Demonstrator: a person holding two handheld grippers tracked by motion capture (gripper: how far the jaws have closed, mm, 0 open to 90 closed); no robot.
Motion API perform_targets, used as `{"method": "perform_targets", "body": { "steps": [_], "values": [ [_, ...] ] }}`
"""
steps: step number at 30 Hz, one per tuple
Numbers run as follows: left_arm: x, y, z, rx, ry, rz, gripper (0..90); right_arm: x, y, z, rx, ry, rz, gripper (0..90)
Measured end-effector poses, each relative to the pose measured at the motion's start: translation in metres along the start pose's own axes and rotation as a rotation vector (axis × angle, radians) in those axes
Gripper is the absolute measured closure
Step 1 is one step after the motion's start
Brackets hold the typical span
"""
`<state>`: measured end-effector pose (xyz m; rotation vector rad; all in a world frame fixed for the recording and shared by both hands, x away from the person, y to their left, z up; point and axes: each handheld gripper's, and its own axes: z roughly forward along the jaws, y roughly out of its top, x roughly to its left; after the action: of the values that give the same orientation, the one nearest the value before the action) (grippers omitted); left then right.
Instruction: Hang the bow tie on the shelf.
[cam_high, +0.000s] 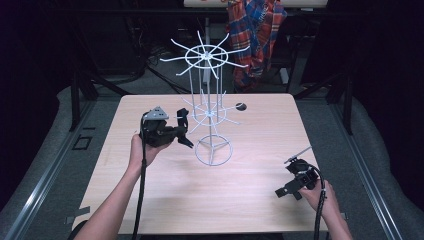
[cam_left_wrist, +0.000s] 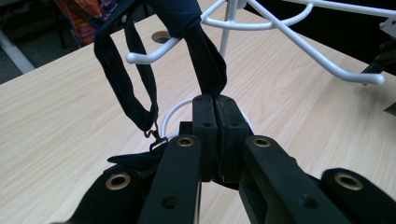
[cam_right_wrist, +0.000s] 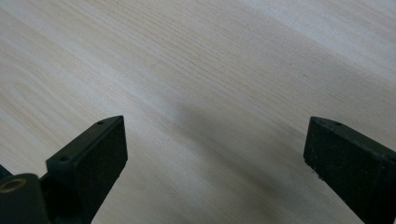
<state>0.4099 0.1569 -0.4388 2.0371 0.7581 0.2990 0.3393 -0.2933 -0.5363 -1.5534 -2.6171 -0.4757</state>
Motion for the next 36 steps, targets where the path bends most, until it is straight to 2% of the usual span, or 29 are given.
{"method": "perform_targets", "body": {
  "steps": [5, 9, 13, 25, 36],
  "values": [
    [-0.001, 0.001, 0.003, 0.003, -0.006, 0.006, 88.2, 0.0, 0.0, 0.0, 0.003, -0.008, -0.003, 5.8],
    [-0.001, 0.001, 0.004, -0.003, -0.008, 0.003, 88.2, 0.001, 0.0, 0.001, -0.011, 0.011, 0.009, 5.8],
    [-0.001, 0.001, 0.004, -0.005, -0.01, 0.004, 88.2, 0.0, 0.0, 0.0, 0.008, -0.008, -0.007, 5.8],
    [-0.001, 0.001, 0.004, -0.011, -0.026, 0.01, 88.1, 0.0, 0.0, 0.0, 0.009, -0.009, -0.009, 5.8],
    [-0.002, 0.004, 0.012, -0.014, -0.034, 0.03, 88.1, -0.001, 0.0, 0.0, -0.001, 0.0, 0.002, 5.8]
  ]
}}
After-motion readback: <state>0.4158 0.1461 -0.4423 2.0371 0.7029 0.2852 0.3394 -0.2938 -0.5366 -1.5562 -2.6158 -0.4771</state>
